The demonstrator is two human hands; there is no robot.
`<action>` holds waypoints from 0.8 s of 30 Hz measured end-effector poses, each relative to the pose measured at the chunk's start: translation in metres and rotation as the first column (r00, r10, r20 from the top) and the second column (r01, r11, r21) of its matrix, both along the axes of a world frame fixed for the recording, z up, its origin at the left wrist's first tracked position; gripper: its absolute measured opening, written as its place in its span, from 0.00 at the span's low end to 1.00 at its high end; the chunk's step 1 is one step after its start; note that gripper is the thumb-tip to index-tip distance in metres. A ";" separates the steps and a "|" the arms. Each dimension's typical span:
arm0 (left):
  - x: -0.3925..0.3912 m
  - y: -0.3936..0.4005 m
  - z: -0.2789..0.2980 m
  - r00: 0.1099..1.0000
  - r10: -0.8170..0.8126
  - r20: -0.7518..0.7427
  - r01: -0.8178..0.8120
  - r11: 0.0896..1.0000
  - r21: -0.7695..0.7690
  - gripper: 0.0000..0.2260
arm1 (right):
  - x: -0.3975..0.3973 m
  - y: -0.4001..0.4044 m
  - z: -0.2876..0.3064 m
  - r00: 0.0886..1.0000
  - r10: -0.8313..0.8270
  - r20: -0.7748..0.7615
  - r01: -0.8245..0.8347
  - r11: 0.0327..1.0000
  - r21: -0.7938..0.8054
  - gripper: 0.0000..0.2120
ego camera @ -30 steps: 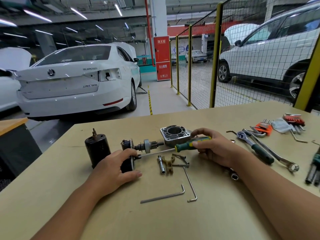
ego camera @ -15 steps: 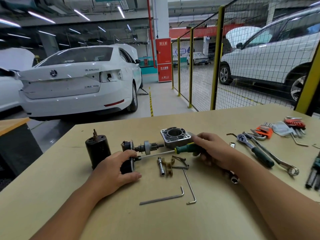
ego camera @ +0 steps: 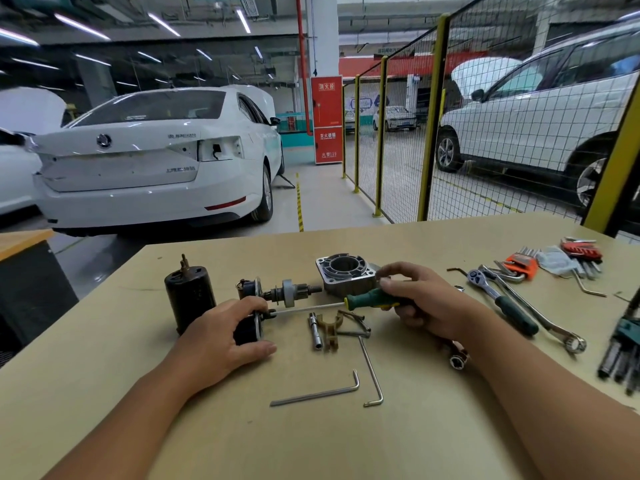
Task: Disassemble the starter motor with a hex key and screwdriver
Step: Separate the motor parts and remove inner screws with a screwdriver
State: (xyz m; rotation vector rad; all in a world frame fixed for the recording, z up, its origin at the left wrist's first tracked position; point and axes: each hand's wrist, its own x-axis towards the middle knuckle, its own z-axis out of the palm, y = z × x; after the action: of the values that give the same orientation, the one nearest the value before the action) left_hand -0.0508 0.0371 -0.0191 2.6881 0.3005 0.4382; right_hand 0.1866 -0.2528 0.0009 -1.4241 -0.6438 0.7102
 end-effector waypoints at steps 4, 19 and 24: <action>0.000 0.000 -0.001 1.000 0.006 0.011 -0.005 1.000 -0.016 0.25 | 0.000 0.003 -0.006 0.997 -0.004 -0.081 0.015 0.992 0.127 0.22; 0.001 -0.001 0.001 1.000 0.026 -0.004 -0.026 1.000 -0.005 0.30 | -0.005 0.006 -0.003 0.996 -0.031 -0.080 0.041 0.992 0.120 0.19; 0.001 -0.001 0.000 1.000 0.025 -0.006 -0.025 1.000 -0.007 0.29 | -0.002 0.005 -0.002 0.997 -0.072 0.025 0.072 0.997 0.003 0.24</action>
State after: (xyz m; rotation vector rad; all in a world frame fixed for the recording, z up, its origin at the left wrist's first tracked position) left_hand -0.0501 0.0360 -0.0193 2.6822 0.3374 0.4360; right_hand 0.1850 -0.2477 -0.0014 -1.4485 -0.6094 0.6359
